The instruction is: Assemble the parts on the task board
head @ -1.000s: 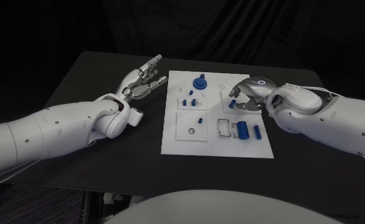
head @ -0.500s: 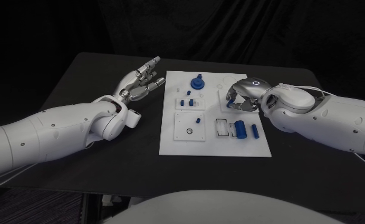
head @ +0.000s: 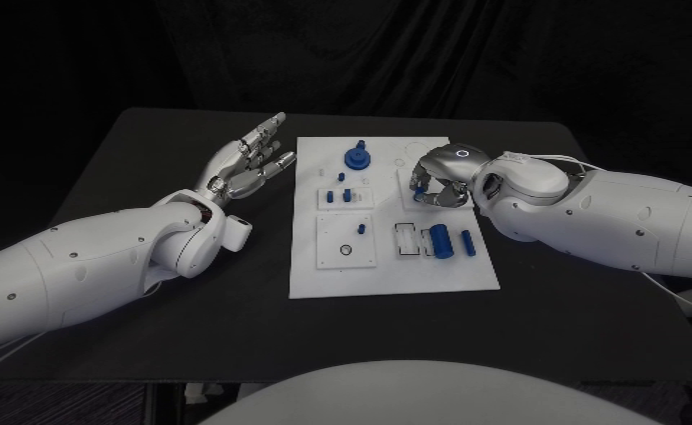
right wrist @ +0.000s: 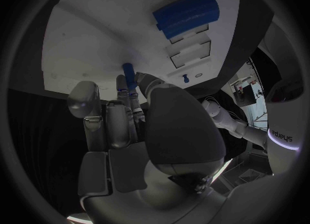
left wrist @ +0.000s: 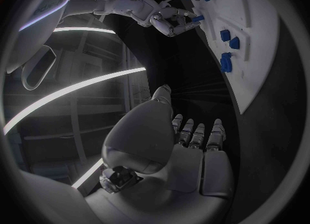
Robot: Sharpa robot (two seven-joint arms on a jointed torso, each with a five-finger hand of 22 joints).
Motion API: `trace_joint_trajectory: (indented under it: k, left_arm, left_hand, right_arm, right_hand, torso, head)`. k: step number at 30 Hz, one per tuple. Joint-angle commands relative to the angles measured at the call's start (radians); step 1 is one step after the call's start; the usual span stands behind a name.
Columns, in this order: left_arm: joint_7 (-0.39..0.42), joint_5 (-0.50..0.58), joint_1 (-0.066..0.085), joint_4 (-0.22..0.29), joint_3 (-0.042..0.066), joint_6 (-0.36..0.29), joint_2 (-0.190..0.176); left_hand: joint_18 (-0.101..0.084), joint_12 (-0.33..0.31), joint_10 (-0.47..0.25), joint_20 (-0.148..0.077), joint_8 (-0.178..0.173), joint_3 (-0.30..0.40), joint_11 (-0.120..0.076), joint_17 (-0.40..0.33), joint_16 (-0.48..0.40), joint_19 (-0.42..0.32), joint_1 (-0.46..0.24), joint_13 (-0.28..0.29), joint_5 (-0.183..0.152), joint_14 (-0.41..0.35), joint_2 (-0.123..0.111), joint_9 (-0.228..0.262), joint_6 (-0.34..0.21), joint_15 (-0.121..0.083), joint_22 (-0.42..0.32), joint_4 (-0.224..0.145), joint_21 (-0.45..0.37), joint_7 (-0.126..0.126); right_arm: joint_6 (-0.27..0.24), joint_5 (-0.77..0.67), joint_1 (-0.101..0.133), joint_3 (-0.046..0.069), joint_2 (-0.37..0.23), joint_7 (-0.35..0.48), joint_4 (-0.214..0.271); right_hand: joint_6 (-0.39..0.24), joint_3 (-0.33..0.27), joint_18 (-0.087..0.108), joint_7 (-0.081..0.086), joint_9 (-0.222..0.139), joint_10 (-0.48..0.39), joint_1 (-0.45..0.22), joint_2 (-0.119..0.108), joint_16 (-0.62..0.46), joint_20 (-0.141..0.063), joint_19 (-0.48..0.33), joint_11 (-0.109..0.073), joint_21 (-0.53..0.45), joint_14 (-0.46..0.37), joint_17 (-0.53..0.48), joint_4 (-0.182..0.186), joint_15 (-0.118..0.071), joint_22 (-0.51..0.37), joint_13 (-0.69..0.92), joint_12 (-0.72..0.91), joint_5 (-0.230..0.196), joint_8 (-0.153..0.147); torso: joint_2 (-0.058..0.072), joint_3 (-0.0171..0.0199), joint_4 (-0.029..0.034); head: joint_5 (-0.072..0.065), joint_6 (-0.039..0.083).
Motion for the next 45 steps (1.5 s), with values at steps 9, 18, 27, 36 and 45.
trace_joint_trajectory:
  k: [9, 18, 27, 36, 45]
  left_arm:
    - [0.129, 0.002, -0.004, 0.001, 0.001, 0.034, 0.004]
    - [0.125, 0.002, -0.005, -0.001, 0.001, 0.044, 0.009]
    - [0.124, 0.002, -0.005, 0.001, 0.001, 0.048, 0.011]
    - [0.121, 0.002, -0.006, 0.007, 0.001, 0.052, 0.011]
    - [0.121, 0.002, -0.006, 0.011, 0.001, 0.056, 0.01]
  left_hand:
    - [0.016, 0.007, 0.002, 0.011, 0.004, 0.001, 0.008, -0.001, -0.004, -0.001, 0.017, 0.001, 0.014, 0.002, 0.002, 0.002, 0.005, 0.014, -0.002, -0.008, -0.002, 0.014]
    - [0.016, 0.009, 0.002, 0.015, 0.004, 0.002, 0.012, -0.001, -0.004, -0.001, 0.02, 0.001, 0.018, 0.002, 0.003, 0.002, 0.009, 0.018, -0.001, -0.009, -0.002, 0.019]
    - [0.016, 0.009, 0.002, 0.016, 0.005, 0.002, 0.013, -0.001, -0.004, -0.001, 0.02, 0.001, 0.018, 0.002, 0.004, 0.003, 0.011, 0.018, -0.002, -0.009, -0.002, 0.02]
    - [0.016, 0.01, 0.003, 0.017, 0.005, 0.002, 0.014, -0.001, -0.004, -0.001, 0.021, 0.001, 0.019, 0.002, 0.004, 0.003, 0.013, 0.02, -0.003, -0.01, -0.002, 0.022]
    - [0.016, 0.012, 0.003, 0.021, 0.005, 0.003, 0.021, -0.001, -0.004, -0.001, 0.022, 0.002, 0.02, 0.002, 0.006, 0.003, 0.014, 0.022, -0.003, -0.01, -0.002, 0.027]
  right_arm:
    - [-0.06, 0.02, -0.003, 0.001, -0.003, 0.023, 0.018]
    - [-0.107, 0.027, 0.009, 0.004, -0.016, 0.039, 0.063]
    - [-0.111, 0.028, 0.042, 0.005, -0.034, 0.037, 0.115]
    - [-0.1, 0.069, 0.074, 0.005, -0.06, 0.032, 0.203]
    - [-0.077, 0.079, 0.067, 0.003, -0.037, 0.038, 0.278]
  right_hand:
    - [0.049, 0.007, -0.01, -0.012, 0.03, 0.043, 0.012, 0.002, 0.004, -0.02, 0.01, -0.013, 0.031, 0.008, 0.003, -0.033, -0.018, 0.135, 0.004, -0.023, -0.005, 0.024]
    - [0.067, 0.005, -0.013, -0.018, 0.047, 0.057, 0.012, 0.004, 0.008, -0.024, 0.016, -0.019, 0.048, 0.014, 0.012, -0.044, -0.022, 0.138, 0.005, -0.031, -0.005, 0.035]
    - [0.069, 0.005, -0.013, -0.019, 0.051, 0.062, 0.014, 0.005, 0.008, -0.025, 0.017, -0.02, 0.052, 0.015, 0.012, -0.049, -0.024, 0.139, 0.005, -0.032, -0.005, 0.036]
    - [0.071, 0.005, -0.014, -0.02, 0.055, 0.068, 0.016, 0.005, 0.01, -0.027, 0.019, -0.022, 0.056, 0.017, 0.015, -0.053, -0.025, 0.14, 0.006, -0.034, -0.004, 0.037]
    - [0.065, 0.007, -0.013, -0.019, 0.059, 0.072, 0.021, 0.003, 0.01, -0.029, 0.019, -0.023, 0.053, 0.018, 0.016, -0.061, -0.027, 0.139, 0.007, -0.037, -0.004, 0.033]
  torso:
    - [-0.001, 0.0011, -0.0004]
    - [-0.002, 0.0038, -0.0019]
    - [-0.001, 0.0046, -0.0019]
    - [0.002, 0.0016, -0.0002]
    - [0.0, -0.0004, 0.001]
  head:
    - [-0.033, 0.0]
    - [-0.04, 0.0]
    - [-0.04, 0.0]
    - [-0.031, 0.0]
    - [-0.021, 0.0]
